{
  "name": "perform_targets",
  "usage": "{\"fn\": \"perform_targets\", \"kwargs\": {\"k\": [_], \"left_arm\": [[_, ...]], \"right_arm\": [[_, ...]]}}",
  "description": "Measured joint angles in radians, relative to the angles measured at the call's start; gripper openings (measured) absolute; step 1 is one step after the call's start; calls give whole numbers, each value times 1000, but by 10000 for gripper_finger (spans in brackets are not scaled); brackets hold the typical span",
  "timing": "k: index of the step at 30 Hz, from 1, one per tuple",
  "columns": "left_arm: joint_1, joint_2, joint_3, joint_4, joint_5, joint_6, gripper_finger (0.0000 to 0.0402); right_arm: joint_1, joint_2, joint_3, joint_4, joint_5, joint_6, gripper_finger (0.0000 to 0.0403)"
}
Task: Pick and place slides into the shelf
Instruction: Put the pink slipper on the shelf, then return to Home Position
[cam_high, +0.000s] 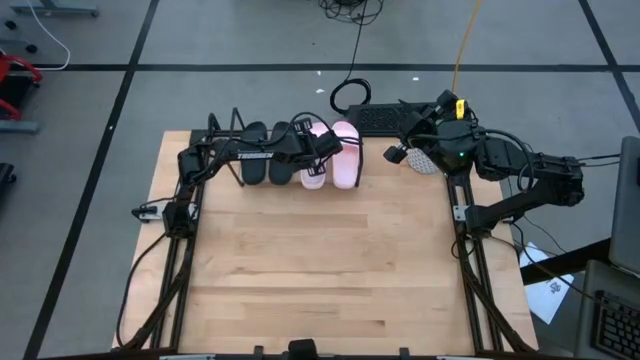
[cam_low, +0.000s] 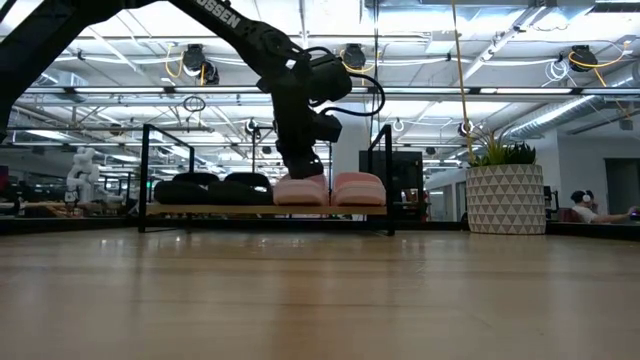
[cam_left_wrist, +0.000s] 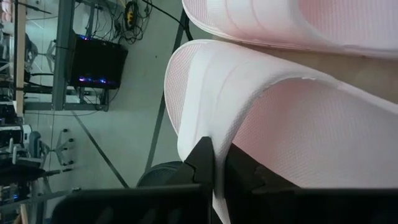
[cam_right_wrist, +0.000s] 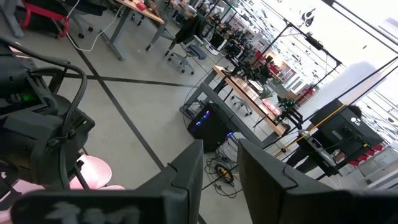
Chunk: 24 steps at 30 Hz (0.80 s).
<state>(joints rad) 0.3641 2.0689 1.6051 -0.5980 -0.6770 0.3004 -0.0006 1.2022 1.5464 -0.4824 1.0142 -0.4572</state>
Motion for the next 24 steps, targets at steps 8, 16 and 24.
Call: {"fn": "perform_targets", "kwargs": {"k": [8, 16, 24], "left_arm": [[-1, 0, 0, -2, 1, 0, 50], [-2, 0, 0, -2, 23, -32, 126], [-33, 0, 0, -3, 22, -44, 214]], "right_arm": [[0, 0, 0, 0, 0, 0, 91], [0, 0, 0, 0, 0, 0, 91], [0, 0, 0, 0, 0, 0, 91]]}}
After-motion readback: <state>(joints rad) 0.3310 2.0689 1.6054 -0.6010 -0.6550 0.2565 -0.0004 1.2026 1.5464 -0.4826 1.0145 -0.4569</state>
